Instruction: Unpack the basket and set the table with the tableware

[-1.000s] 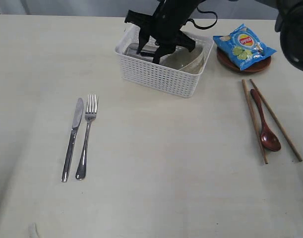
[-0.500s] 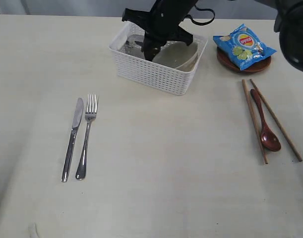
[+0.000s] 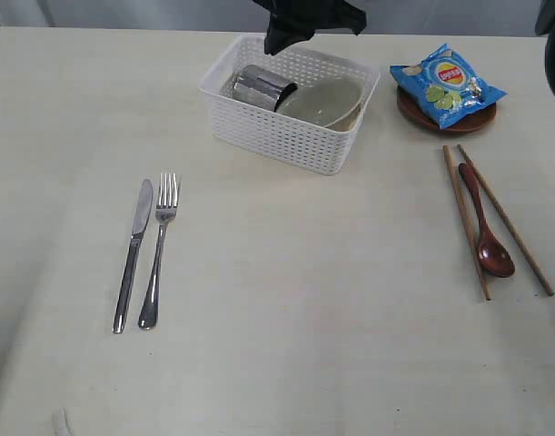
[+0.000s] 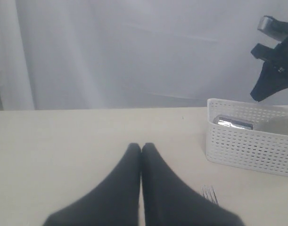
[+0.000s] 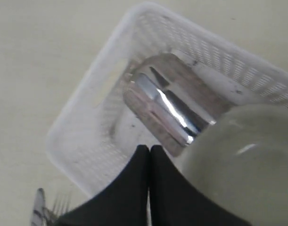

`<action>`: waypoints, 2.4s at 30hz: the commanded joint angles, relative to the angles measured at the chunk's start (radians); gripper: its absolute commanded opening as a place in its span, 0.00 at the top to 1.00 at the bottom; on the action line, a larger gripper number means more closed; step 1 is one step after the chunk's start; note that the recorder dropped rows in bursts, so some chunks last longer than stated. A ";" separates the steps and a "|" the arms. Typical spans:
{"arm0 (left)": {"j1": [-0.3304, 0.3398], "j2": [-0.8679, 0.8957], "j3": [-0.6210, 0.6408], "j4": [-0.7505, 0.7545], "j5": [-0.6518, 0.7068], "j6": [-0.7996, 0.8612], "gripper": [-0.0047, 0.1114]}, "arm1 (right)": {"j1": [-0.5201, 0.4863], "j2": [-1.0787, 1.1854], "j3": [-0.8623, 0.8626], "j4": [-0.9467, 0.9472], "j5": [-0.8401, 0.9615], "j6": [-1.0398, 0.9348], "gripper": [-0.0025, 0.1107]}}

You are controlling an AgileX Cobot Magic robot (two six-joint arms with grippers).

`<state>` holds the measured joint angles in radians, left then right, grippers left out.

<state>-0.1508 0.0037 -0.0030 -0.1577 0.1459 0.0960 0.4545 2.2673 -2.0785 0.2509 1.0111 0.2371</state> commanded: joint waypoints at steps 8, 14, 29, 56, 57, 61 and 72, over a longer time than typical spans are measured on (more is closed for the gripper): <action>-0.002 -0.004 0.003 0.001 -0.008 0.001 0.96 | 0.001 0.030 -0.002 -0.059 0.079 0.118 0.76; -0.002 -0.004 0.003 0.001 -0.008 0.001 0.96 | 0.001 0.038 -0.002 -0.087 0.063 0.092 0.57; -0.002 -0.004 0.003 0.001 -0.008 0.001 0.96 | 0.001 0.013 -0.173 -0.380 0.210 0.122 0.59; -0.002 -0.004 0.003 -0.008 -0.008 0.001 0.96 | -0.010 -0.024 0.093 -0.408 0.210 0.117 0.59; -0.002 -0.004 0.003 -0.008 -0.008 0.001 0.96 | -0.010 -0.019 0.093 -0.408 0.210 0.110 0.59; -0.002 -0.004 0.003 -0.008 -0.008 0.001 0.96 | -0.010 -0.002 0.093 -0.408 0.210 0.099 0.59; -0.002 -0.004 0.003 -0.005 -0.008 0.001 0.96 | -0.008 0.002 0.093 -0.408 0.210 0.084 0.59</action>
<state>-0.1508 0.0037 -0.0030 -0.1577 0.1459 0.0960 0.4501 2.2612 -1.9865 -0.1595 1.2231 0.3398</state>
